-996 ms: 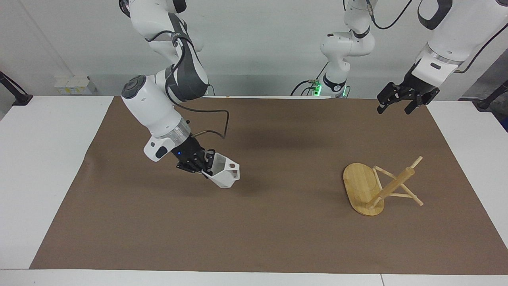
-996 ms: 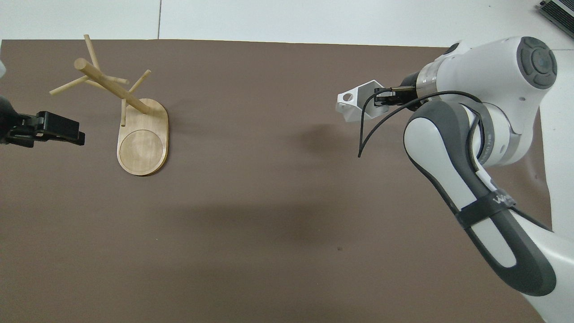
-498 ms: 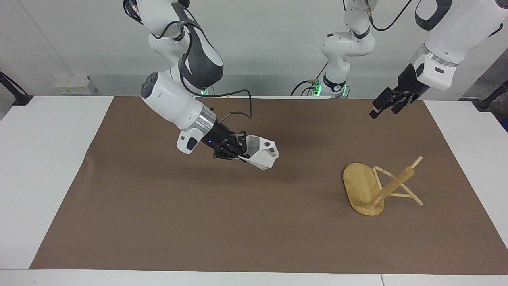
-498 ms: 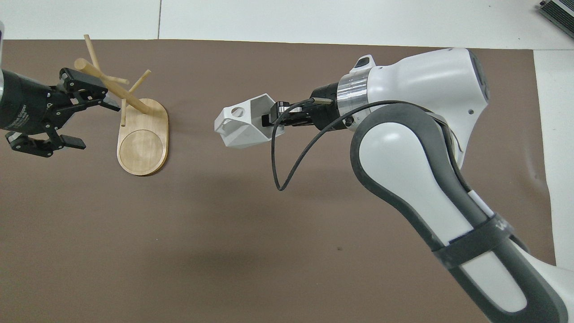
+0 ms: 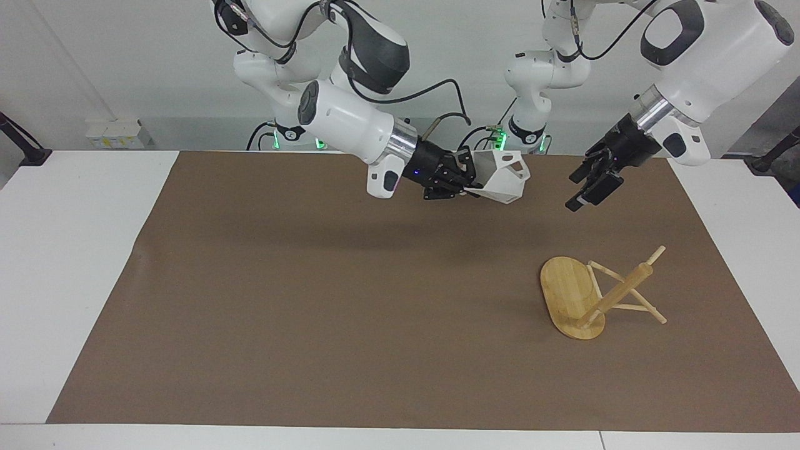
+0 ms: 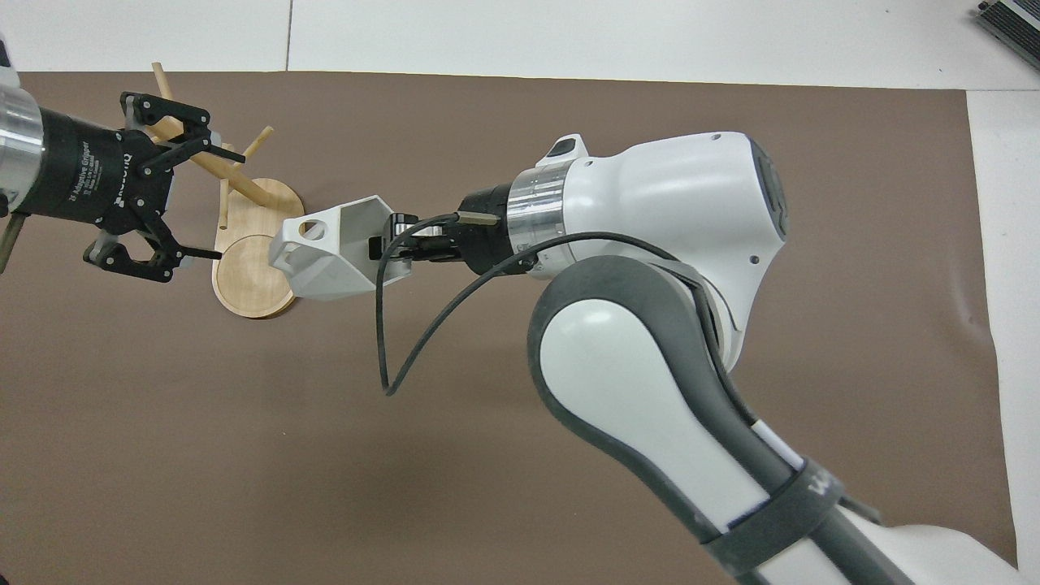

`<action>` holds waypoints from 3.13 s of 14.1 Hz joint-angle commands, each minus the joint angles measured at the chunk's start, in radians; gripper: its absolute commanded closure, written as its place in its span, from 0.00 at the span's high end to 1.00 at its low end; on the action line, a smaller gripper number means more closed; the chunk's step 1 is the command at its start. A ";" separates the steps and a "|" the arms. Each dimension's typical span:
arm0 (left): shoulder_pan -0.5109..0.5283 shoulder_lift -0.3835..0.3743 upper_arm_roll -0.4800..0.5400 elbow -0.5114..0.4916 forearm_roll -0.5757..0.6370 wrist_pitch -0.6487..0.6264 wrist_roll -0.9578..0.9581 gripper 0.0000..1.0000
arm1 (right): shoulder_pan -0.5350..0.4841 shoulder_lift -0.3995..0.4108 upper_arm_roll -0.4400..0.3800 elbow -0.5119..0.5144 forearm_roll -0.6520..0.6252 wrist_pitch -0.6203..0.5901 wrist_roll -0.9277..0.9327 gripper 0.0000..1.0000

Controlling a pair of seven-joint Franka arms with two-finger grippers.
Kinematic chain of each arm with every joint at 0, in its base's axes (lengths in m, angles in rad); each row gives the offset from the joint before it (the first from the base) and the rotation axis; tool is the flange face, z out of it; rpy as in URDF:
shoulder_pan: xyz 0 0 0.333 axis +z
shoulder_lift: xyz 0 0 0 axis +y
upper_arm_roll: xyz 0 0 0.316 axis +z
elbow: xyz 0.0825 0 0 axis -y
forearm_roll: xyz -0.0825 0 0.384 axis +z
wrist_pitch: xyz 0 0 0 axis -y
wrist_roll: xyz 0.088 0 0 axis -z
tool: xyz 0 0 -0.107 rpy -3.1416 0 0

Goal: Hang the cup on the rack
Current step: 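Close the left gripper on the cup held by the right gripper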

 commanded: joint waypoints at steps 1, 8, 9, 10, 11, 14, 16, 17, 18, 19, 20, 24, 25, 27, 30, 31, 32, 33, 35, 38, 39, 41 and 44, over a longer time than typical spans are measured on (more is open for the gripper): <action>-0.002 0.006 -0.005 0.000 -0.048 0.006 -0.187 1.00 | 0.020 0.012 0.004 0.019 0.022 0.028 0.032 0.00; 0.012 -0.028 -0.002 -0.061 -0.061 -0.096 -0.399 1.00 | 0.016 0.014 0.004 0.014 0.022 0.020 0.032 0.00; 0.007 -0.034 -0.002 -0.073 -0.070 -0.095 -0.409 1.00 | 0.014 0.014 0.004 0.014 0.022 0.019 0.032 0.00; 0.003 -0.048 -0.002 -0.101 -0.089 -0.093 -0.417 1.00 | 0.013 0.014 0.004 0.014 0.022 0.019 0.032 0.00; 0.001 -0.065 -0.002 -0.132 -0.108 -0.095 -0.422 1.00 | 0.014 0.014 0.004 0.014 0.022 0.020 0.033 0.00; -0.001 -0.088 -0.002 -0.178 -0.137 -0.087 -0.446 1.00 | 0.014 0.014 0.004 0.014 0.023 0.023 0.039 0.00; 0.009 -0.114 0.000 -0.233 -0.178 -0.064 -0.443 1.00 | 0.011 0.014 0.004 0.014 0.023 0.023 0.039 0.00; 0.009 -0.122 0.000 -0.248 -0.192 -0.051 -0.445 1.00 | 0.009 0.014 0.002 0.014 0.023 0.022 0.039 0.00; 0.009 -0.129 -0.002 -0.268 -0.199 -0.038 -0.443 1.00 | 0.009 0.014 0.004 0.013 0.023 0.022 0.039 0.00; 0.004 -0.141 -0.002 -0.288 -0.211 -0.026 -0.443 1.00 | 0.009 0.014 0.004 0.012 0.023 0.022 0.039 0.00; 0.003 -0.145 -0.002 -0.300 -0.229 -0.011 -0.445 1.00 | 0.009 0.014 0.004 0.012 0.023 0.022 0.039 0.00; -0.004 -0.155 -0.002 -0.333 -0.283 0.066 -0.445 1.00 | 0.006 0.014 0.004 0.012 0.023 0.023 0.039 0.00; -0.004 -0.155 -0.002 -0.333 -0.283 0.068 -0.445 1.00 | 0.005 0.014 0.004 0.012 0.023 0.022 0.039 0.00; -0.004 -0.155 -0.002 -0.333 -0.283 0.087 -0.443 1.00 | 0.005 0.014 0.004 0.012 0.023 0.023 0.039 0.00; -0.007 -0.157 -0.007 -0.340 -0.310 0.091 -0.442 1.00 | 0.002 0.014 0.002 0.014 0.023 0.023 0.039 0.00; -0.017 -0.157 -0.007 -0.342 -0.312 0.095 -0.442 1.00 | 0.002 0.014 0.004 0.014 0.023 0.023 0.039 0.00; -0.020 -0.157 -0.007 -0.342 -0.314 0.097 -0.440 1.00 | 0.000 0.014 0.004 0.014 0.023 0.025 0.039 0.00; -0.020 -0.157 -0.007 -0.342 -0.315 0.103 -0.439 1.00 | 0.000 0.014 0.002 0.014 0.023 0.025 0.039 0.00; -0.022 -0.157 -0.008 -0.344 -0.326 0.111 -0.436 1.00 | 0.000 0.014 0.004 0.016 0.023 0.025 0.039 0.00; -0.051 -0.163 -0.007 -0.356 -0.334 0.130 -0.434 1.00 | 0.000 0.014 0.004 0.016 0.023 0.025 0.039 0.00; -0.056 -0.169 -0.007 -0.366 -0.334 0.143 -0.433 1.00 | 0.000 0.014 0.004 0.016 0.023 0.025 0.039 0.00; -0.054 -0.169 -0.005 -0.373 -0.332 0.152 -0.429 0.58 | 0.000 0.014 0.002 0.016 0.023 0.025 0.039 0.00; -0.054 -0.169 -0.005 -0.373 -0.332 0.163 -0.428 0.00 | 0.000 0.014 0.004 0.016 0.023 0.025 0.039 0.00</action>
